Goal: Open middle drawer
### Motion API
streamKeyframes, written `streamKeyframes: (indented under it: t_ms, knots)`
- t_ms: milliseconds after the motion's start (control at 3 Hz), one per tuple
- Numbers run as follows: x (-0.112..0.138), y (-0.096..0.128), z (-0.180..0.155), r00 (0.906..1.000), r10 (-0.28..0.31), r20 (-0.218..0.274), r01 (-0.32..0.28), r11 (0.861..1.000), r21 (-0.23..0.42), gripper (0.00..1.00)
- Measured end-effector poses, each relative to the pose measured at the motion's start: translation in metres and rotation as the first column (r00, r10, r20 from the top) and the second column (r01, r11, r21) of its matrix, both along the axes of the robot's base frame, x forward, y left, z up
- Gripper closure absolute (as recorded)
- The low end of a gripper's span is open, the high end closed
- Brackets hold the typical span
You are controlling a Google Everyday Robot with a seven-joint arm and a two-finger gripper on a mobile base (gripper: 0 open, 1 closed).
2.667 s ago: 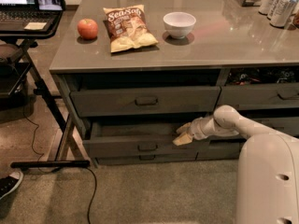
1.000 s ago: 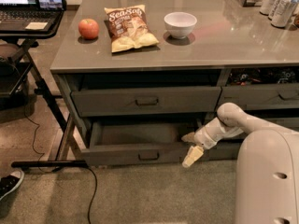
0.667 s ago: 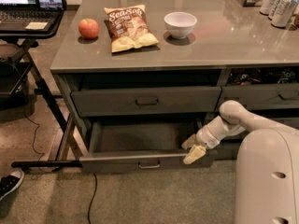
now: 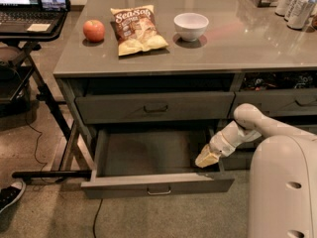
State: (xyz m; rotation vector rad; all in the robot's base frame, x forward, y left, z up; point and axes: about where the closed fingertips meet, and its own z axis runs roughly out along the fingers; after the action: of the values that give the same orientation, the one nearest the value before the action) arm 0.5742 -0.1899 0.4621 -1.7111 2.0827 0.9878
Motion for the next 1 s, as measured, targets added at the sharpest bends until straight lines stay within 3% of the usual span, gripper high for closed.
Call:
streamKeyframes:
  t_ms: [333, 667, 1000]
  knots:
    - [0.009, -0.003, -0.003, 0.9970, -0.063, 0.046, 0.064, 0.997, -0.033, 0.99]
    - [0.028, -0.004, -0.023, 0.9794, -0.174, 0.103, 0.181, 0.981, -0.071, 1.00]
    - [0.041, 0.005, -0.043, 0.9710, -0.210, 0.115, 0.219, 0.973, -0.072, 1.00]
